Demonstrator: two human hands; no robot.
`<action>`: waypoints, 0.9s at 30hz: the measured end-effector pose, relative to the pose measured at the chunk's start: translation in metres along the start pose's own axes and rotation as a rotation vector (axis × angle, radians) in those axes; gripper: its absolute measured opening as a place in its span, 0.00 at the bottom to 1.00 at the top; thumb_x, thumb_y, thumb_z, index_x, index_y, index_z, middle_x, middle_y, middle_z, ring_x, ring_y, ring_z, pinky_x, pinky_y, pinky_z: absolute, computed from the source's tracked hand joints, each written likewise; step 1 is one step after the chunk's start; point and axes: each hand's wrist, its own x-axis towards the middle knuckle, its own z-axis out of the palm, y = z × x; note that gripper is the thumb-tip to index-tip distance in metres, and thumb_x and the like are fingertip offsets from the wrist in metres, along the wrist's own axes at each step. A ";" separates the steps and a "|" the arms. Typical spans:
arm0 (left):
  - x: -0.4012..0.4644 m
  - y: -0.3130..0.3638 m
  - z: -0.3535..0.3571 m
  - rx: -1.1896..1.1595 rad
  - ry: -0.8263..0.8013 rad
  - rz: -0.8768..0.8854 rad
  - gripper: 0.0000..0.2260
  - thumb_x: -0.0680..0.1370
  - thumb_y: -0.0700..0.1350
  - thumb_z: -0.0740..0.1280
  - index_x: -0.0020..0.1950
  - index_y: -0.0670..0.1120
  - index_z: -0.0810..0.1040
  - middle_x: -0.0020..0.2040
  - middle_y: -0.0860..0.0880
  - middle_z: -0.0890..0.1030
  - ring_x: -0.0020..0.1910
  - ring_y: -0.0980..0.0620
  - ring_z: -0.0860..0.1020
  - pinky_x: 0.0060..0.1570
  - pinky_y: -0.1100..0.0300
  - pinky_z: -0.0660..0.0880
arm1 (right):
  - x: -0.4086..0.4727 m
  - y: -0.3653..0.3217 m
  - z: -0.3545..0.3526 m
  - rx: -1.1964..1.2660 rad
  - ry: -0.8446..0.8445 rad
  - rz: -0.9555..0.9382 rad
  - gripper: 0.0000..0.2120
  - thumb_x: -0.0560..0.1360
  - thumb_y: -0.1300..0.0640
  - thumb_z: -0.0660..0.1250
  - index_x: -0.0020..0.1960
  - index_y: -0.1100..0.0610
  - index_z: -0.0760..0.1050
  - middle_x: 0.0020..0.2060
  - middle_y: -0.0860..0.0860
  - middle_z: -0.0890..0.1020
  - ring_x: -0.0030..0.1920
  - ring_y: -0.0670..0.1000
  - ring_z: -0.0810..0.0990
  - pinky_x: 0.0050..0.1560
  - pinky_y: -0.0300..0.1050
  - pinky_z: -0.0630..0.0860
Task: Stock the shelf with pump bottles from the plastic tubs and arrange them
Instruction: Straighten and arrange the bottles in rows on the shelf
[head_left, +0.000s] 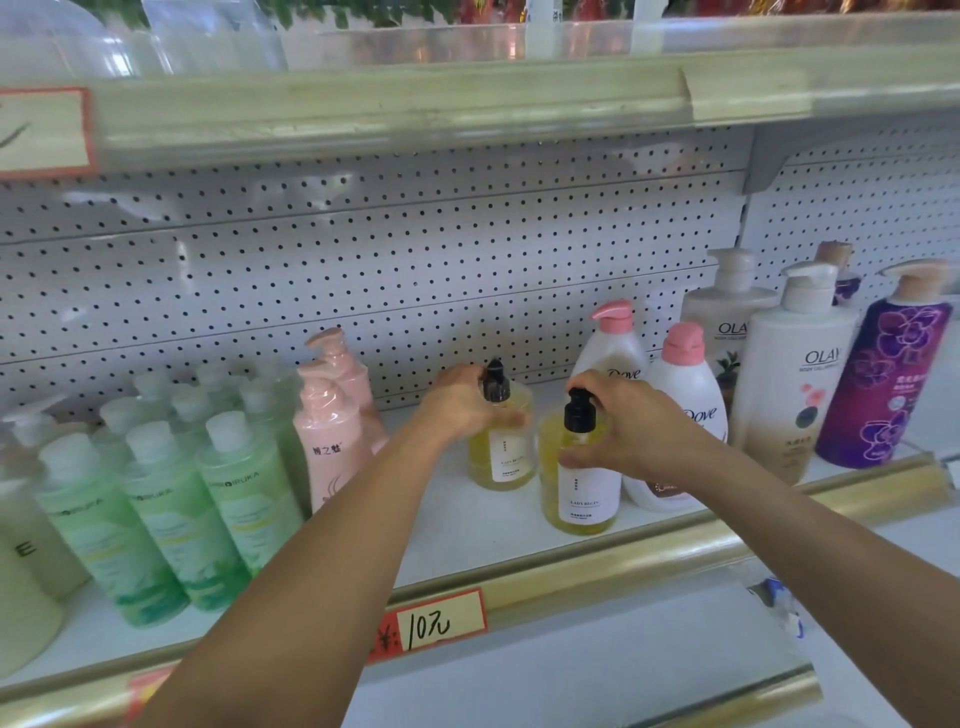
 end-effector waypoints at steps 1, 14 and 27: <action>0.000 0.002 -0.002 0.020 -0.009 -0.006 0.24 0.63 0.60 0.78 0.51 0.48 0.79 0.51 0.49 0.80 0.49 0.50 0.78 0.47 0.56 0.78 | 0.000 0.000 0.000 0.022 0.001 0.002 0.31 0.64 0.45 0.78 0.63 0.50 0.70 0.49 0.48 0.78 0.47 0.50 0.78 0.43 0.43 0.74; -0.008 -0.003 -0.025 0.153 -0.108 -0.105 0.26 0.64 0.57 0.78 0.57 0.47 0.76 0.52 0.48 0.78 0.49 0.49 0.77 0.37 0.60 0.70 | 0.004 -0.012 0.005 0.182 -0.055 -0.020 0.35 0.61 0.47 0.79 0.65 0.48 0.71 0.54 0.46 0.79 0.57 0.50 0.78 0.57 0.52 0.76; -0.022 -0.003 -0.048 0.291 -0.101 -0.095 0.39 0.66 0.47 0.78 0.73 0.49 0.64 0.64 0.48 0.73 0.60 0.48 0.73 0.52 0.56 0.73 | 0.005 -0.013 0.008 0.205 -0.070 -0.021 0.35 0.61 0.46 0.79 0.65 0.47 0.71 0.56 0.47 0.79 0.59 0.51 0.77 0.59 0.53 0.76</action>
